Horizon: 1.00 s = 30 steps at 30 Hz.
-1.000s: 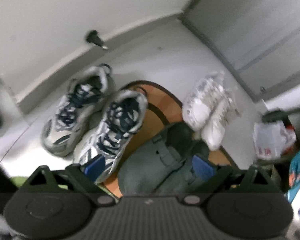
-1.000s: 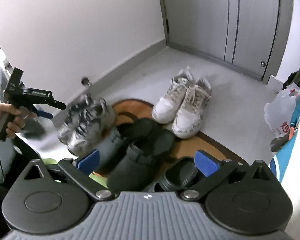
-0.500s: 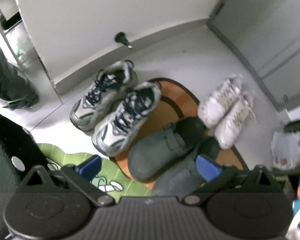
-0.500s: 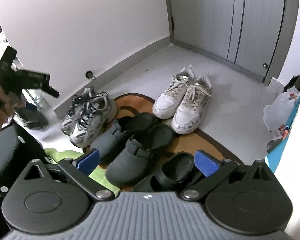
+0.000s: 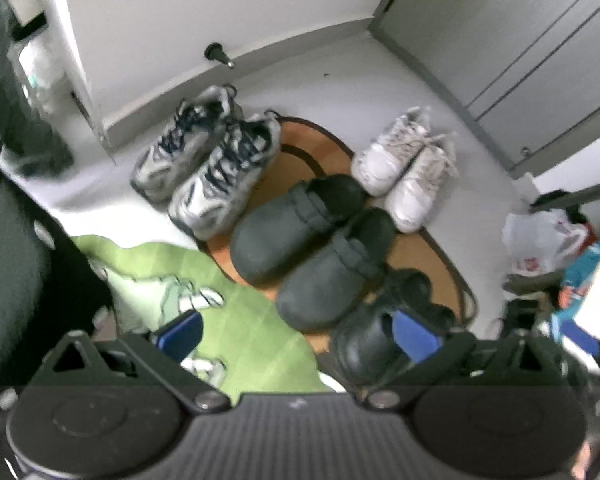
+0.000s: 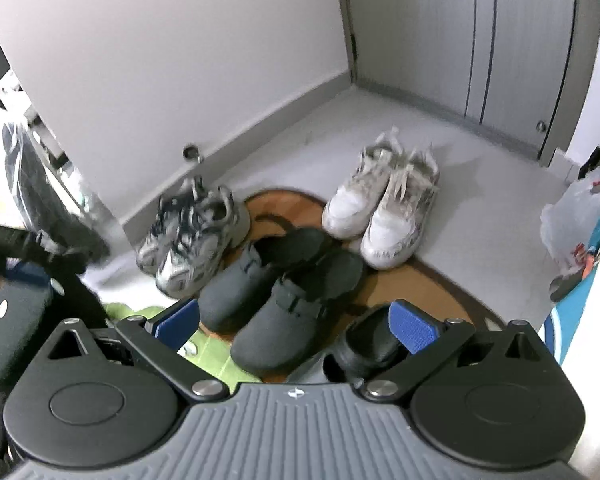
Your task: Organize scattered shoes
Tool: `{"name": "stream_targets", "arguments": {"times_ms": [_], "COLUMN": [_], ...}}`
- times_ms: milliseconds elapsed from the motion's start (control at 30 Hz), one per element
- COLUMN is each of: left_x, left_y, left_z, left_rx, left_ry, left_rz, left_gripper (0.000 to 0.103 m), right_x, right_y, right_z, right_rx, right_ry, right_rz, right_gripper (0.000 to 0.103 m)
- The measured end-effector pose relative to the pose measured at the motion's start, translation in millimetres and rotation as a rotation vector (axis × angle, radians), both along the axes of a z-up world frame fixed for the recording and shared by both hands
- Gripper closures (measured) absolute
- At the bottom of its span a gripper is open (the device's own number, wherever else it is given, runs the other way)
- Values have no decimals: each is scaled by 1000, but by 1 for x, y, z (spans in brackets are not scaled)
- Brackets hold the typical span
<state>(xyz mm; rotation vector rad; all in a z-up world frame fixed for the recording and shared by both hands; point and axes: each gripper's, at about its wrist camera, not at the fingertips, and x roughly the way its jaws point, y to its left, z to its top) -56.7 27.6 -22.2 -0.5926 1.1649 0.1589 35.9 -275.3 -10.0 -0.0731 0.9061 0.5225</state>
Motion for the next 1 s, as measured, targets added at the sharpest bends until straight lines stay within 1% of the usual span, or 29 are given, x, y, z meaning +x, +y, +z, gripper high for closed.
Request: {"name": "stream_targets", "arguments": {"times_ms": [67,133,167,233,333,400,500,600,700,800,867,1000], "left_x": [-18,-33,-43,-55,-73,-85,-91,-96,-95,-93,-93,-89], "left_y": [-4,-6,-6,-4,2,6,10,21,24,24,23,22], "left_z": [3,9,14,21,32,35,38,46,47,41,32,20], "left_rx": [-41,-22,-3,12,24,24,45,60,98,139,139,113], "left_ry": [-28,-74,-111,-140,-168,-176,-164,-199,-234,-247,-233,-199], "left_rz": [-10,-25,-30,-26,-7,3,-26,-12,-19,-35,-40,-48], "left_gripper": [1,1,1,1,1,1,1,0,0,0,0,0], "right_x": [-1,-2,-4,-7,-23,-48,-81,-103,-109,-108,-105,-98], "right_y": [-1,1,3,8,19,27,28,31,32,36,39,45], "right_z": [4,3,2,-1,-11,-14,-4,6,12,12,10,1], "right_rx": [15,43,43,34,-37,-122,-104,-41,3,-6,-5,10], "right_ry": [-1,29,39,41,24,-17,-10,12,24,4,10,25], "right_rz": [-25,-38,-51,-86,-163,-205,-237,-231,-241,-253,-256,-240], "right_gripper": [0,0,0,0,0,0,0,0,0,0,0,0]}}
